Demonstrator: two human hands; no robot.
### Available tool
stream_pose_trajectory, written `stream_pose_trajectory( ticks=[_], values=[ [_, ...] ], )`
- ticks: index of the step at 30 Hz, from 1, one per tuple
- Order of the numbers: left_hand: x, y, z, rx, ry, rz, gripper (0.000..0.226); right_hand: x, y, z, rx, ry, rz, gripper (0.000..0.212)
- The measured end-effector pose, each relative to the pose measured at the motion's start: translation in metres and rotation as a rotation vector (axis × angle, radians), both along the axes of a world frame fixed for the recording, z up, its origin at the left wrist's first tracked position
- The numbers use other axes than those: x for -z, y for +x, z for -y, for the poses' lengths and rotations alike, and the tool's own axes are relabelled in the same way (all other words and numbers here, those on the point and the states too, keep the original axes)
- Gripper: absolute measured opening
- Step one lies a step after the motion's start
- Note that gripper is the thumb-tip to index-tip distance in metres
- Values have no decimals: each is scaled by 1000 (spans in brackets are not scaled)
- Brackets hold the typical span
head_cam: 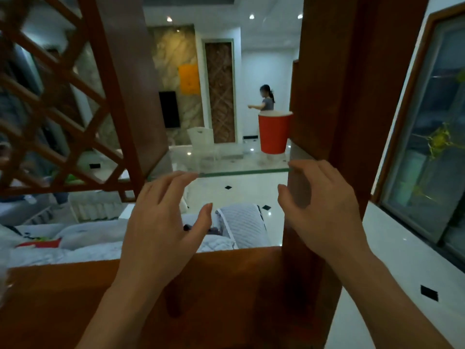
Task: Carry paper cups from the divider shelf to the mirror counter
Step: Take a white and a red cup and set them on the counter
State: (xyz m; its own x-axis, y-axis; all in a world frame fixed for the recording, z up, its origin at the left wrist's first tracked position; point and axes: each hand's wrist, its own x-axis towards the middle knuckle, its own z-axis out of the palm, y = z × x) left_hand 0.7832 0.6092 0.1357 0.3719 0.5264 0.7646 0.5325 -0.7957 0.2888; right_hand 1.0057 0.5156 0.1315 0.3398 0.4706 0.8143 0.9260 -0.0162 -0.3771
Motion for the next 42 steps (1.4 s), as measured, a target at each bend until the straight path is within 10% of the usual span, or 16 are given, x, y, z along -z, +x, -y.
stream_pose_trajectory(
  ticks=[19,24,42],
  values=[
    [-155,25,-60,83,173,266,46,-73,61,-134,-93,-171,-642,95],
    [-200,25,-59,94,292,313,44,-93,55,-136,-185,-100,-568,59],
    [-403,37,-100,-234,212,309,72,-256,19,-100,-487,177,-288,61]
  ],
)
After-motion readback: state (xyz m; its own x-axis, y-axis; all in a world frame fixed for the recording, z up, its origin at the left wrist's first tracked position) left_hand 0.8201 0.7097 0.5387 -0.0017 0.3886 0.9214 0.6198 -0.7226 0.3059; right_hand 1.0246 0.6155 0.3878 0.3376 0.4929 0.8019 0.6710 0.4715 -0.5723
